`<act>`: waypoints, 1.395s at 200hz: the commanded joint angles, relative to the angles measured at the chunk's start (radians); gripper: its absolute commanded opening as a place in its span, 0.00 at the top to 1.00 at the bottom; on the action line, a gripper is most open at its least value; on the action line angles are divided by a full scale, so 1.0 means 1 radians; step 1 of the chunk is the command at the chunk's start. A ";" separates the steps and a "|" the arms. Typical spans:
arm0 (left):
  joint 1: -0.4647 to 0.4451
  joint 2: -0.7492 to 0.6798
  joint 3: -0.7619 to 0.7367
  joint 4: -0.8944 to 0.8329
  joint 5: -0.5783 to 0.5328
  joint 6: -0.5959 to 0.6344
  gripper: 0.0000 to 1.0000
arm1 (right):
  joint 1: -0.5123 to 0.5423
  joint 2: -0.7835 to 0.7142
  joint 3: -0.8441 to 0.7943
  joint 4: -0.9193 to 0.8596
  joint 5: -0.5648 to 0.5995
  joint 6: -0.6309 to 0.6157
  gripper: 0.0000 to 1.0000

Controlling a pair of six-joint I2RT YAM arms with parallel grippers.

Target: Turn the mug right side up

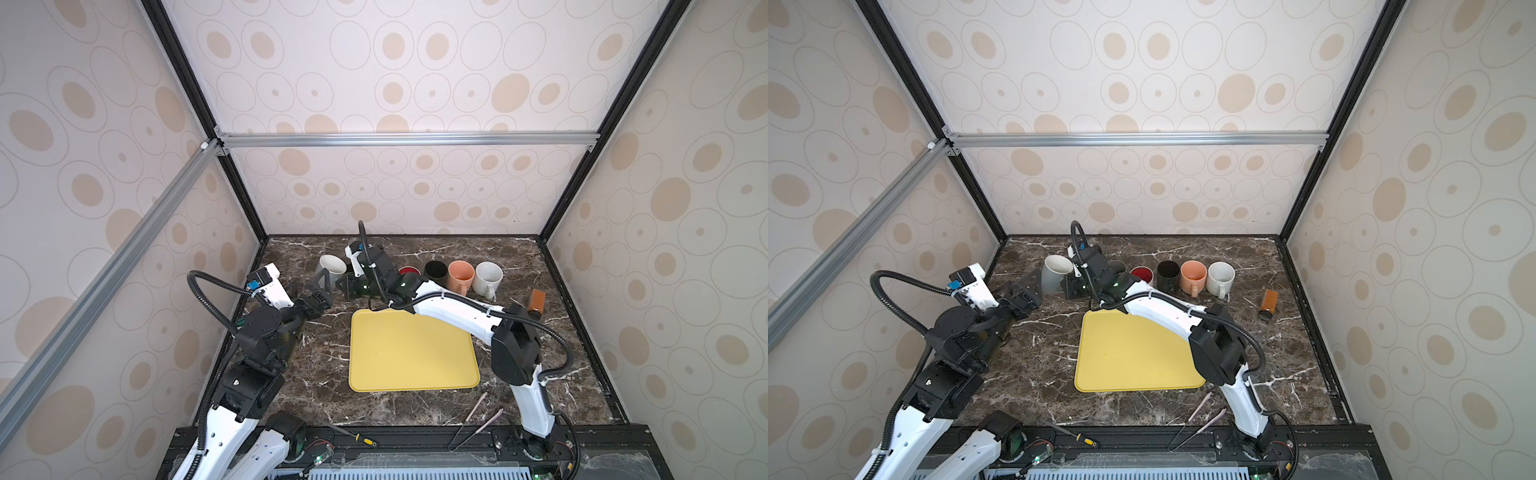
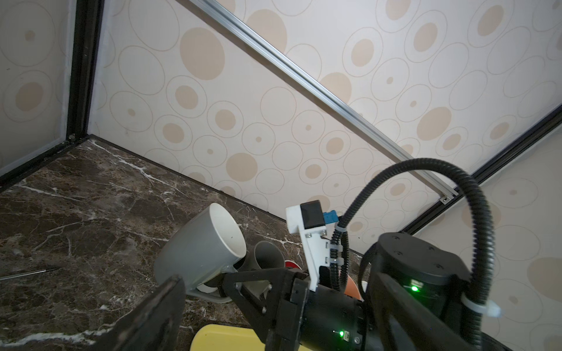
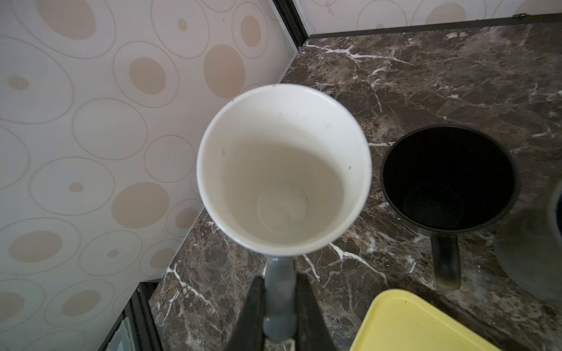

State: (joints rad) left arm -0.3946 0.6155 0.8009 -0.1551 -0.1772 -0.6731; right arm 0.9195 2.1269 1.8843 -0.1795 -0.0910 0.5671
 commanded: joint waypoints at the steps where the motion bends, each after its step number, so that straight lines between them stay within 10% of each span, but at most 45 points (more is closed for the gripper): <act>1: 0.014 -0.026 -0.021 0.007 0.020 0.013 0.04 | 0.010 0.015 0.095 0.023 0.077 -0.071 1.00; 279: 0.024 -0.122 -0.135 0.046 0.065 -0.010 0.03 | 0.068 0.454 0.584 -0.197 0.401 -0.223 1.00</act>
State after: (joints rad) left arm -0.3775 0.5007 0.6609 -0.1356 -0.1158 -0.6769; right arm 0.9825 2.5591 2.4107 -0.3969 0.2710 0.3504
